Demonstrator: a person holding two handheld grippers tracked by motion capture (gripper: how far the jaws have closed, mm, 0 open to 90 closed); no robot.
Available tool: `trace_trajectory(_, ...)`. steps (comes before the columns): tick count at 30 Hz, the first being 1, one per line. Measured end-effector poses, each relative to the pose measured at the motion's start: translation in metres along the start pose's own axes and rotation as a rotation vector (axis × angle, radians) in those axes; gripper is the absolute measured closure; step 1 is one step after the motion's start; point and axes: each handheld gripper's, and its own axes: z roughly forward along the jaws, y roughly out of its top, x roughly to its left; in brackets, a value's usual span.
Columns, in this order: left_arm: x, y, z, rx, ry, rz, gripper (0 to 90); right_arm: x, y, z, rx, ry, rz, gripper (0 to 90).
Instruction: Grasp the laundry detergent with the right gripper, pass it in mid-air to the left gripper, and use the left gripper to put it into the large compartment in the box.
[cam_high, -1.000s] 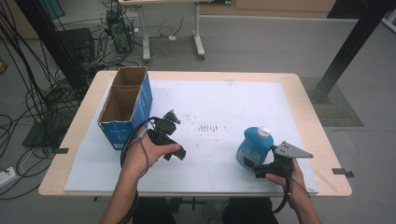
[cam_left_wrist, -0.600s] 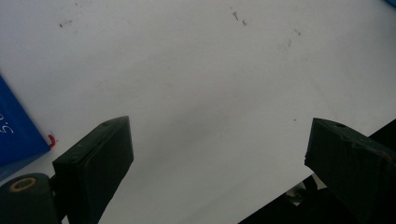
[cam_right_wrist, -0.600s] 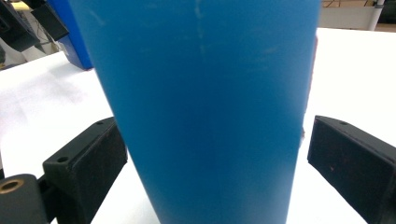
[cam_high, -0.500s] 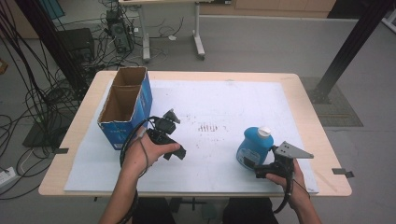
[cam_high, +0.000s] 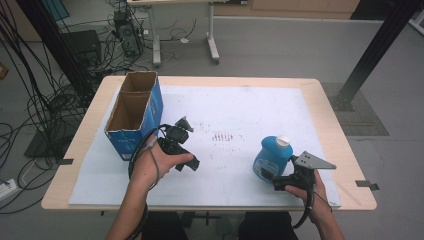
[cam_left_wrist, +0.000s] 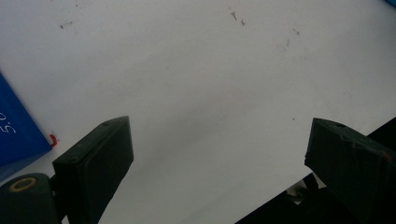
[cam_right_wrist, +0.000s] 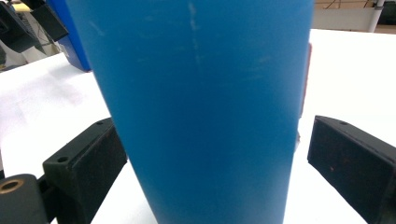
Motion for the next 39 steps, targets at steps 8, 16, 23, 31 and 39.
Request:
trace_trajectory(8,-0.0003,0.0012,-0.0007,0.000,0.003,0.001,8.1,-0.0009,0.0007,-0.0013,-0.004,-0.005,-0.001,4.7)
trace_trajectory(16,-0.0008,0.0017,-0.0010,-0.001,0.003,0.000,8.1,-0.0008,0.0008,-0.0018,-0.007,-0.006,0.002,4.7)
trace_trajectory(23,-0.0003,0.0007,-0.0003,0.000,0.002,-0.005,8.1,-0.0013,0.0015,-0.0023,-0.007,-0.008,-0.001,4.8)
trace_trajectory(31,0.0000,0.0008,-0.0002,0.001,0.000,-0.004,8.1,-0.0005,0.0014,-0.0009,-0.009,-0.002,-0.002,4.7)
trace_trajectory(39,0.0004,0.0003,-0.0010,0.001,-0.001,-0.006,8.1,0.0005,0.0018,0.0004,-0.008,0.000,-0.003,4.7)
